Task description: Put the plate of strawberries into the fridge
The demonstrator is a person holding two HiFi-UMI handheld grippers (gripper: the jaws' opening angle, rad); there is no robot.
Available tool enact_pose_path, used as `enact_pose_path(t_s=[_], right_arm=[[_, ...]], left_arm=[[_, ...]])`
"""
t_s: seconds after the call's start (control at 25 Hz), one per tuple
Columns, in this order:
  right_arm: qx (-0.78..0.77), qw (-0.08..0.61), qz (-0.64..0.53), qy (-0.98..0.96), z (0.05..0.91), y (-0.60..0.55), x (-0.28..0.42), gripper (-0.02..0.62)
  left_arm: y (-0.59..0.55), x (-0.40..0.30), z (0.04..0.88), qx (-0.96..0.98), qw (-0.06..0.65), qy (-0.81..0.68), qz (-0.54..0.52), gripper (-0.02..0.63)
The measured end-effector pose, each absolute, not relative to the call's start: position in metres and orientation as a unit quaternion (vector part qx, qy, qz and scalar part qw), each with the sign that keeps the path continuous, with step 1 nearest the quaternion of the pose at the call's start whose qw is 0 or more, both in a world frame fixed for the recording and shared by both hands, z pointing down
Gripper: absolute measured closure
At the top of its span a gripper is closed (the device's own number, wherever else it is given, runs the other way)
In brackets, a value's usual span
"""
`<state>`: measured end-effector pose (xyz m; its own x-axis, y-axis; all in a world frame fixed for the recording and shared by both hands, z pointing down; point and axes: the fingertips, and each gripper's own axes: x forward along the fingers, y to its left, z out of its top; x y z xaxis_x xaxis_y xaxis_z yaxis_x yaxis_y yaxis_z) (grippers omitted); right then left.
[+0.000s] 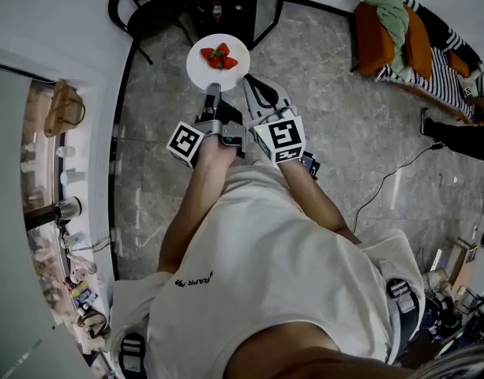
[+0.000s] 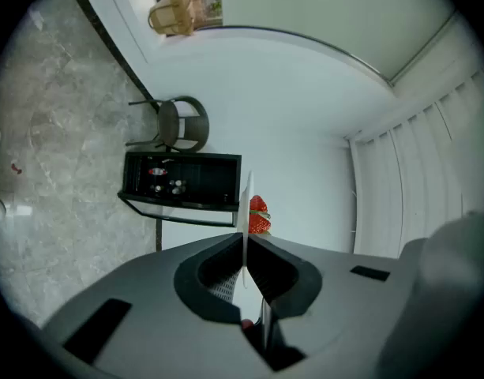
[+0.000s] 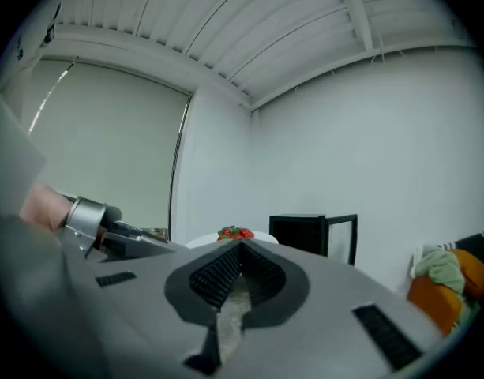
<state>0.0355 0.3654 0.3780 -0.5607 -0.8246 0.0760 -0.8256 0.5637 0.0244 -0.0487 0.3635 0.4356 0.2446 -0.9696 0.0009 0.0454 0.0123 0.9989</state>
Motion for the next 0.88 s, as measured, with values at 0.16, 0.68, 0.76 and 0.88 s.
enact_pose_path(t_s=[0.16, 0.68, 0.76, 0.88], right_arm=[[0.468, 0.032, 0.014, -0.883, 0.375, 0.362, 0.035, 0.583], [0.461, 0.026, 0.001, -0.887, 0.377, 0.368, 0.053, 0.583], [0.460, 0.025, 0.003, -0.888, 0.377, 0.369, 0.057, 0.583], [0.461, 0.028, 0.011, -0.887, 0.382, 0.371, 0.059, 0.583]], left_arm=[[0.362, -0.049, 0.437, 0.543, 0.573, -0.425, -0.444, 0.592], [0.360, -0.035, 0.445, 0.538, 0.568, -0.430, -0.451, 0.592], [0.363, -0.028, 0.446, 0.537, 0.569, -0.432, -0.448, 0.592], [0.364, -0.026, 0.448, 0.539, 0.568, -0.436, -0.444, 0.592]])
